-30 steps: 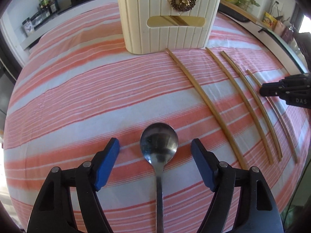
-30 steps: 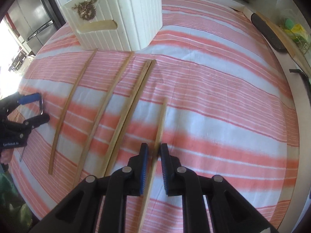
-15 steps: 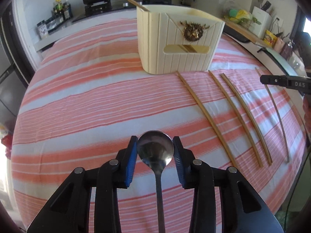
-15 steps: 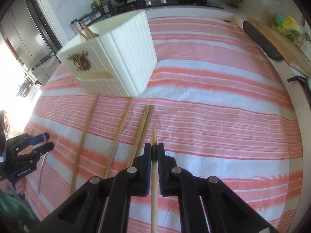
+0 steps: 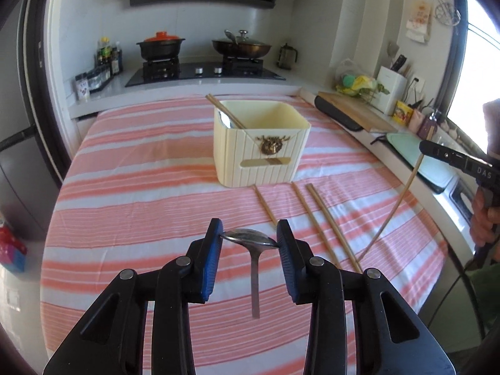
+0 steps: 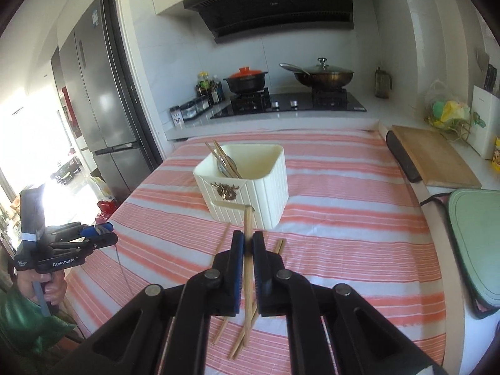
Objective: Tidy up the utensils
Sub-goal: 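Lift the spoon with the left tool while the right tool carries its chopstick to the holder, then lower the spoon and chopstick into the cream holder and open both tools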
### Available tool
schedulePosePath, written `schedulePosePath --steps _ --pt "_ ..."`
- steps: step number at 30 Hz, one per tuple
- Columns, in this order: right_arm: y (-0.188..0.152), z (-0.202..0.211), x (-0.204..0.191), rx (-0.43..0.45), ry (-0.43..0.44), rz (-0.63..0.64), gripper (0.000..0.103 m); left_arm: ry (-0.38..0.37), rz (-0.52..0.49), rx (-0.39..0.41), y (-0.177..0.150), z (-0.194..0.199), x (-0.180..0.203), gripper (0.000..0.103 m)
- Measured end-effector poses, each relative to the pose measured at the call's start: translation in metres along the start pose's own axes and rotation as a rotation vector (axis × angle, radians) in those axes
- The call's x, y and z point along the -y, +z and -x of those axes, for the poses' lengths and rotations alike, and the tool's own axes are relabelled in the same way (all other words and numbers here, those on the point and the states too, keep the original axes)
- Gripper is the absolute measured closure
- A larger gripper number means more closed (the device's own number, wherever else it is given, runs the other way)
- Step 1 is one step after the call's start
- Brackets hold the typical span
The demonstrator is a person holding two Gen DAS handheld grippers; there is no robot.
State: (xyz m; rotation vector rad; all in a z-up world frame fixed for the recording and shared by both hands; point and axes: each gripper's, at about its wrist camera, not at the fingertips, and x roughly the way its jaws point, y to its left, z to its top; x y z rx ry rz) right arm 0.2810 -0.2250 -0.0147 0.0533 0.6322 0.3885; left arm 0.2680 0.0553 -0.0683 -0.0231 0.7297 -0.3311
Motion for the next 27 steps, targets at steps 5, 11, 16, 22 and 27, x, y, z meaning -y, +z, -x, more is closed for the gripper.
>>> schedulePosePath --steps 5,11,16,22,27 --pt "0.004 0.016 -0.014 0.061 -0.014 0.042 0.097 -0.007 0.003 0.03 0.01 0.013 0.001 0.068" --pt "0.017 0.023 -0.019 0.088 -0.01 0.048 0.097 -0.016 0.018 0.037 0.02 0.019 -0.003 0.068" --pt "0.034 0.024 -0.017 0.078 -0.03 0.073 0.097 -0.007 0.008 0.032 0.032 0.023 -0.01 0.068" --pt "0.069 0.015 -0.011 0.076 -0.054 0.076 0.097 -0.012 0.026 0.055 0.062 0.027 -0.018 0.068" --pt "0.109 0.005 -0.017 0.125 -0.057 0.091 0.097 -0.001 0.039 0.138 0.11 0.034 -0.019 0.068"
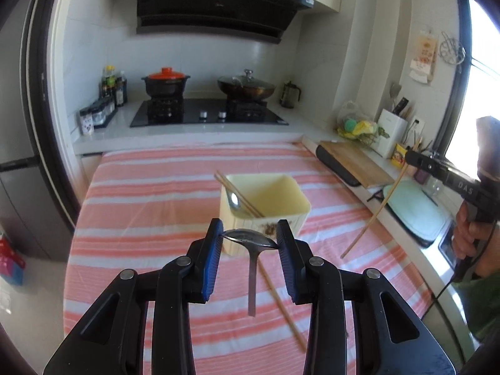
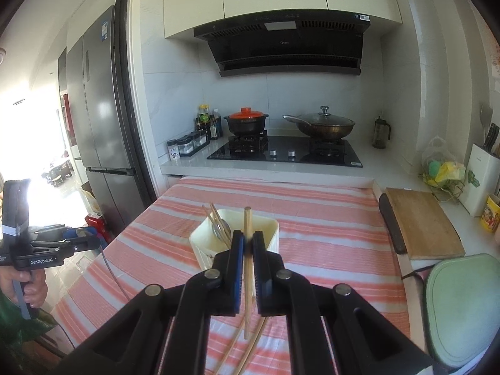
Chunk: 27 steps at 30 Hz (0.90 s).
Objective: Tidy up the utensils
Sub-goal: 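Lower the spoon and chopstick into the cream holder and open both tools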
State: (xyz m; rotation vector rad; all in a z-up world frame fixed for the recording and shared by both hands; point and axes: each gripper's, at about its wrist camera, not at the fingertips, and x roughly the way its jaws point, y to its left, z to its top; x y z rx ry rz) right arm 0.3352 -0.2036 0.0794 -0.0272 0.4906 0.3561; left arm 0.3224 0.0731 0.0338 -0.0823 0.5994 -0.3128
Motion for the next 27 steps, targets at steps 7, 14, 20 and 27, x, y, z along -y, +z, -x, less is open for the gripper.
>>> schedulePosePath --steps 7,14,20,27 --pt "0.049 -0.027 -0.014 0.152 -0.047 0.042 0.097 0.065 0.059 0.202 0.072 -0.015 0.001 0.068" --pt "0.048 -0.091 -0.026 0.175 -0.093 0.101 0.097 0.111 0.169 0.157 0.075 -0.102 -0.013 0.068" --pt "0.012 -0.158 -0.015 -0.033 -0.084 0.064 0.097 0.111 0.223 -0.028 0.042 -0.171 -0.018 0.068" --pt "0.003 -0.169 -0.001 -0.145 0.03 -0.091 0.083 0.031 0.223 -0.146 0.03 -0.162 -0.007 0.037"
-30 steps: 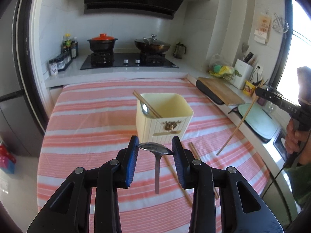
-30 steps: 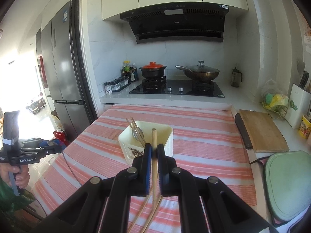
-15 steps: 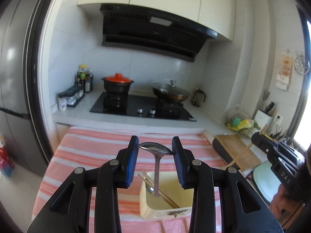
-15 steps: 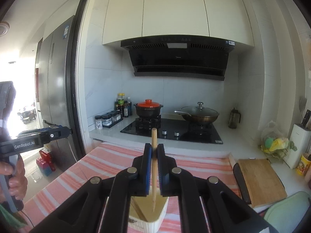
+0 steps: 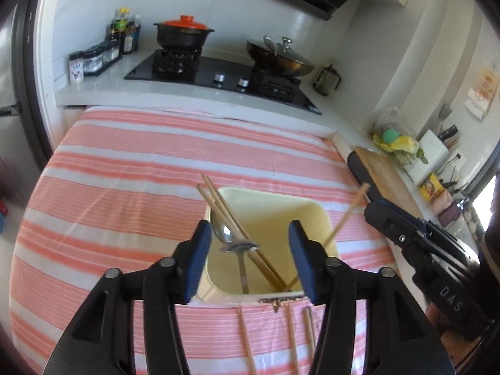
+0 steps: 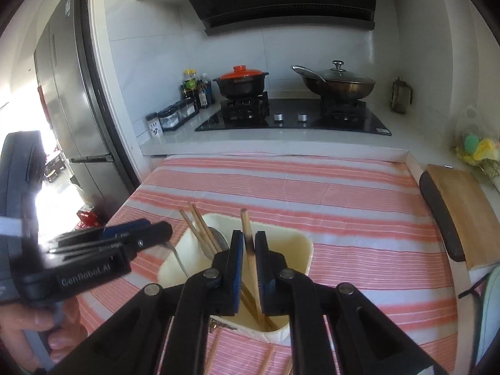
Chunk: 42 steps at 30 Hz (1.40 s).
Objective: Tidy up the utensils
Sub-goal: 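Lower the spoon and chopstick into the cream holder and open both tools, then withdraw both open tools back over the remaining chopsticks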
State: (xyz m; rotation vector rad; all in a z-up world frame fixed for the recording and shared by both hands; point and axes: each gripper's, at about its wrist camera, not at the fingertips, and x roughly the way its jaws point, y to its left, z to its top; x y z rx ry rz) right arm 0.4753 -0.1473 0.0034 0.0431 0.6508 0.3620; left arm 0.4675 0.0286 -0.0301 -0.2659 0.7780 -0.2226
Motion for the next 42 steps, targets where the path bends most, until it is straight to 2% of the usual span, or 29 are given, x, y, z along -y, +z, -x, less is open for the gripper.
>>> schedulePosePath --steps 1,2,4,6,10,13,17,19,21,24,28,31,35,42 --pt "0.002 0.013 0.0 0.033 0.014 -0.004 0.067 -0.002 -0.008 0.022 0.001 0.012 -0.001 0.026" --pt "0.003 0.029 0.001 0.07 0.018 -0.007 0.056 0.004 -0.021 0.046 0.0 0.027 0.0 0.022" --pt "0.002 0.06 0.003 0.12 0.017 -0.003 0.055 0.022 -0.068 0.083 -0.006 0.058 0.0 0.011" --pt "-0.006 0.085 0.004 0.126 0.009 0.022 0.055 0.043 -0.125 0.098 -0.019 0.082 -0.002 0.005" --pt "-0.058 0.114 0.009 0.084 -0.035 0.099 0.045 0.083 -0.237 0.085 -0.076 0.113 -0.012 0.002" --pt "-0.126 0.116 0.015 0.028 -0.104 0.154 0.045 0.117 -0.265 0.037 -0.134 0.109 -0.026 0.002" --pt "-0.216 0.098 0.029 -0.112 -0.19 0.124 0.045 0.135 -0.219 -0.046 -0.202 0.083 -0.042 0.002" --pt "-0.247 0.091 0.032 -0.15 -0.213 0.115 0.045 0.133 -0.181 -0.081 -0.224 0.068 -0.048 0.002" --pt "-0.267 0.089 0.035 -0.177 -0.22 0.088 0.045 0.154 -0.146 -0.084 -0.237 0.057 -0.053 0.002" --pt "-0.277 0.08 0.038 -0.199 -0.234 0.084 0.045 0.204 -0.115 -0.079 -0.244 0.039 -0.059 0.002" --pt "-0.282 0.066 0.044 -0.217 -0.252 0.074 0.045 0.291 -0.129 -0.104 -0.247 0.019 -0.066 0.002" --pt "-0.286 0.061 0.051 -0.231 -0.25 0.033 0.045 0.283 -0.113 -0.144 -0.249 0.013 -0.075 0.002" --pt "-0.286 0.063 0.056 -0.224 -0.248 0.0 0.044 0.309 -0.134 -0.158 -0.25 0.01 -0.072 0.0" --pt "-0.287 0.062 0.053 -0.227 -0.261 0.009 0.043 0.305 -0.128 -0.155 -0.252 0.011 -0.074 0.0"
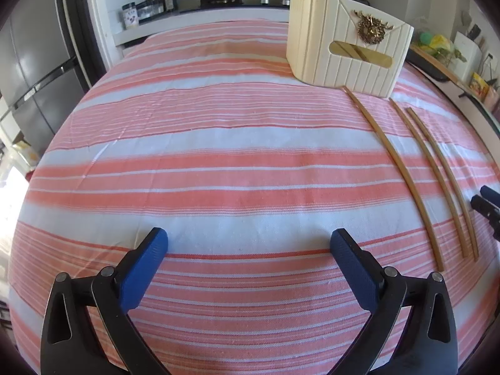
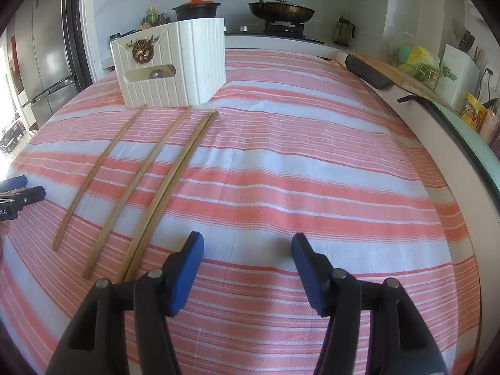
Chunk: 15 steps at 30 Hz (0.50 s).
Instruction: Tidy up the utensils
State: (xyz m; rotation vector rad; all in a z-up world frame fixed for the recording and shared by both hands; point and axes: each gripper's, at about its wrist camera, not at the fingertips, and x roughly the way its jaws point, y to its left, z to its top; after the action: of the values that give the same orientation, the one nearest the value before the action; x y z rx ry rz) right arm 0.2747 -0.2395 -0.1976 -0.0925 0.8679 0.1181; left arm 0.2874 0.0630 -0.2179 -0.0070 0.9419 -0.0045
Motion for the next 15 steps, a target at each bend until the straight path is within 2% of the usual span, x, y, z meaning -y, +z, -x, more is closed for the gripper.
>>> schedulePosePath --steps 15 --pt "-0.0001 0.0002 0.0004 0.0 0.002 -0.001 0.043 0.009 0.015 0.001 -0.0005 -0.0005 -0.0003 0.0"
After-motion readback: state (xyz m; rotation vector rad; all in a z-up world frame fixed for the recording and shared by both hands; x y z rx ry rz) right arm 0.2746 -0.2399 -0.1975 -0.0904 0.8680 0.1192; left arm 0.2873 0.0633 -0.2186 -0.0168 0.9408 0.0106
